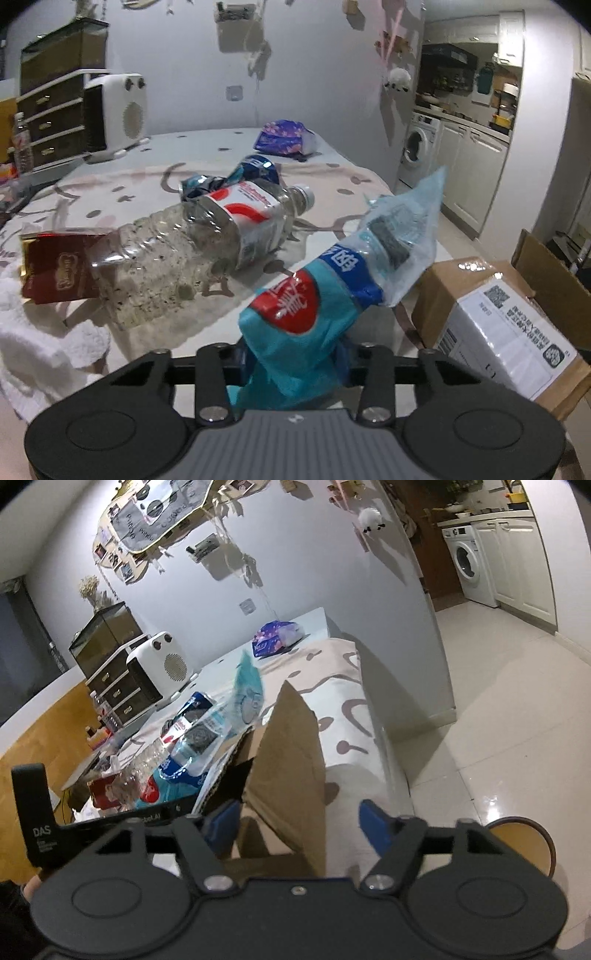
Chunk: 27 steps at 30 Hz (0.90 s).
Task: Collect trash
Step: 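Grasp the cardboard box with the right tool while the left tool grasps the blue snack bag, then carry the box and snack bag with both tools over the yellow bin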
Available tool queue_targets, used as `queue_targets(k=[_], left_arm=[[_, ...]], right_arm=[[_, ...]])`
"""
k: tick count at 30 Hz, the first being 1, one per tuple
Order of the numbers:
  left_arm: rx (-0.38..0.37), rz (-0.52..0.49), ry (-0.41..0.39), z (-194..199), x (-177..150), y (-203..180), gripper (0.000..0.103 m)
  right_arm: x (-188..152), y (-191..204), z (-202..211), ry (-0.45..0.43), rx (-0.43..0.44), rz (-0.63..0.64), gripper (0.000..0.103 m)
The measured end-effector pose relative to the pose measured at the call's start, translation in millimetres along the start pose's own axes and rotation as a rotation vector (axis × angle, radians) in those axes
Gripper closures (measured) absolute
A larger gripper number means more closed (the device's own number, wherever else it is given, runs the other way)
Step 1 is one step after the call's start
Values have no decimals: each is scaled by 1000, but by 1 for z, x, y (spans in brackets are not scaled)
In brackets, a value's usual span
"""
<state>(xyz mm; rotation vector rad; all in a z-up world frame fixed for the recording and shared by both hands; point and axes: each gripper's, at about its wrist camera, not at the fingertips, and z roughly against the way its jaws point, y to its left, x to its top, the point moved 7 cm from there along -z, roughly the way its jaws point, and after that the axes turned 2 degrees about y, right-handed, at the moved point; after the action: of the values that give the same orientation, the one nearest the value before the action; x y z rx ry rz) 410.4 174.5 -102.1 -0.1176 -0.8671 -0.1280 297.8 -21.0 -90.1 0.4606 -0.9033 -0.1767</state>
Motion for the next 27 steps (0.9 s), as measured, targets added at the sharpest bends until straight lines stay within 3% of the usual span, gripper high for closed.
queue_targets(k=[5,6,10,19,27], left_arm=[[3,70,-26,20,-5,-4,72],[10,75,-26,24,-8,-6,79],[39,108,-25,41,-19,-17,80],[169,130,-86,95,-47,-50,81],[207,241,-124,133,-75,-65,81]], right_arm=[[0,6,3,-22,14,100,76],[2,6,5,-21,11,108,78],[5,-4,11,-17,-15,107,97],[1,-14,42,-31,-27,210,100],[-6,-38,79,-56,-23,259,100]])
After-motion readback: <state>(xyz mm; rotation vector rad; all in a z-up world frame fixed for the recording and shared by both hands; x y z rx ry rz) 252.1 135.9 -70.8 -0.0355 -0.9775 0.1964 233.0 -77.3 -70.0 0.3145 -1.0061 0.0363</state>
